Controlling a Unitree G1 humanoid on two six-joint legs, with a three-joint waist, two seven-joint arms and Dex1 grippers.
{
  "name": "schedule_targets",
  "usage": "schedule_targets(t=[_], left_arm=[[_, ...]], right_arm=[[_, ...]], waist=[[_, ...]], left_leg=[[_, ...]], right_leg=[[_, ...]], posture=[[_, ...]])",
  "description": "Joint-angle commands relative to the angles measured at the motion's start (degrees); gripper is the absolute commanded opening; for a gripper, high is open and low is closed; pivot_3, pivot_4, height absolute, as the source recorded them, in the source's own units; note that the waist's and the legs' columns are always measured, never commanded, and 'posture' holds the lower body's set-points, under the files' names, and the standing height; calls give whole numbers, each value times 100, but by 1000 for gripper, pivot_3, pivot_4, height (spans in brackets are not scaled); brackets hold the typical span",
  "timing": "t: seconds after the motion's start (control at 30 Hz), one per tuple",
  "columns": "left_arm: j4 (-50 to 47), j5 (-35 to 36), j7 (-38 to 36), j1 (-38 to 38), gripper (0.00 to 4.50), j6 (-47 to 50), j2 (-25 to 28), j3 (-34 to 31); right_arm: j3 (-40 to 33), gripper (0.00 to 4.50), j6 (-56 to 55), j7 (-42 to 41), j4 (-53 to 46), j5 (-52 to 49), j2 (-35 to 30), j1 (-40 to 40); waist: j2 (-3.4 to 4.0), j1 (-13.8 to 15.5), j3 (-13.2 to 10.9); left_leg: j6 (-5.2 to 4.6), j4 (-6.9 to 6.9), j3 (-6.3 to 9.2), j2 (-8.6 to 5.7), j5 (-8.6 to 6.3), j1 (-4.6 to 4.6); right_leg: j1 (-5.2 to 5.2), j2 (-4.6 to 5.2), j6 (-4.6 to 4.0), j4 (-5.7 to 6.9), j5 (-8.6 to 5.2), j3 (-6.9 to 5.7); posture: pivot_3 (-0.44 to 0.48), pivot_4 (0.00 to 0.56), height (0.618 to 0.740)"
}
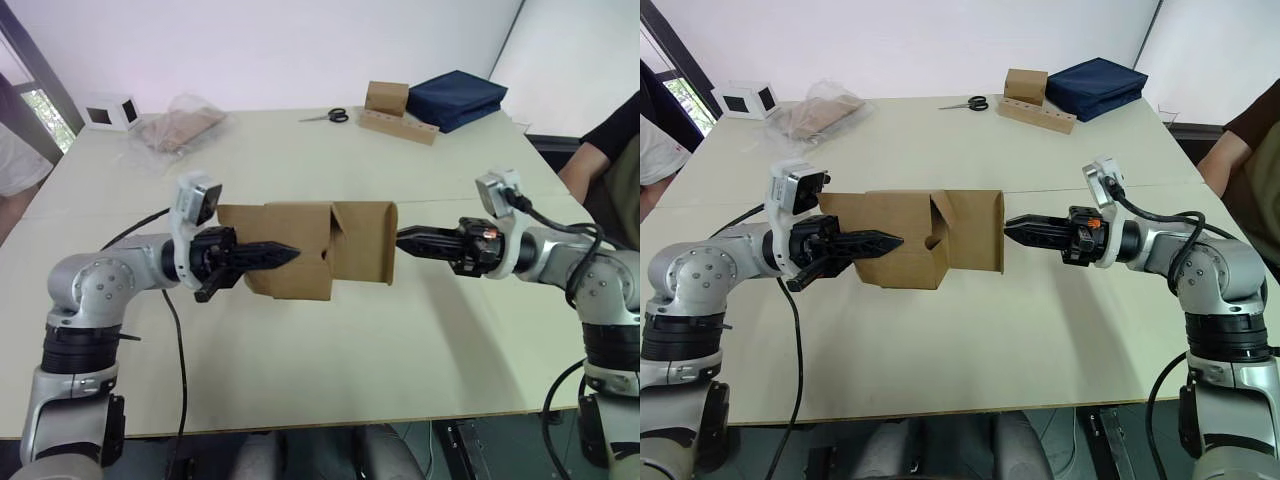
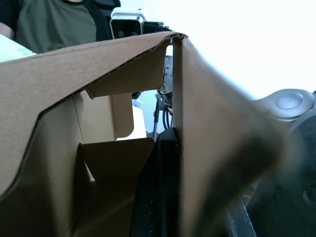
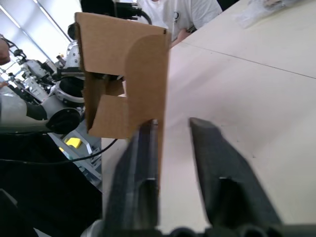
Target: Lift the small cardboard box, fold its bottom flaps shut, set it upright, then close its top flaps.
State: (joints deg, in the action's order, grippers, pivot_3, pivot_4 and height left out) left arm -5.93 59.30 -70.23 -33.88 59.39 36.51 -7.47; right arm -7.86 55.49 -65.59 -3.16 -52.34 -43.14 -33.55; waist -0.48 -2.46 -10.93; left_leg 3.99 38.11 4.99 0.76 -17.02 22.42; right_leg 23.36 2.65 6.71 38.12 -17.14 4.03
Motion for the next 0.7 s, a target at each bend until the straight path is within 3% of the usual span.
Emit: schedule_targets(t=[0.03,0.7], left_arm=[[-182,110,17,-17,0,-42,56,-94],[-72,7,-35,-20,0,-182,24,-39]], right_arm=[[-112,1181,33,19,-250,-185,56,-66],[-110,1181,343,502,-1022,-697,345,87]], waist=[[0,0,0],[0,1,0]], left_leg=[[0,0,0,0,0,0],[0,0,1,0,0,0]], right_leg=[[0,0,0,0,0,0],[0,0,0,0,0,0]], posture=[[0,150,740],[0,150,740]])
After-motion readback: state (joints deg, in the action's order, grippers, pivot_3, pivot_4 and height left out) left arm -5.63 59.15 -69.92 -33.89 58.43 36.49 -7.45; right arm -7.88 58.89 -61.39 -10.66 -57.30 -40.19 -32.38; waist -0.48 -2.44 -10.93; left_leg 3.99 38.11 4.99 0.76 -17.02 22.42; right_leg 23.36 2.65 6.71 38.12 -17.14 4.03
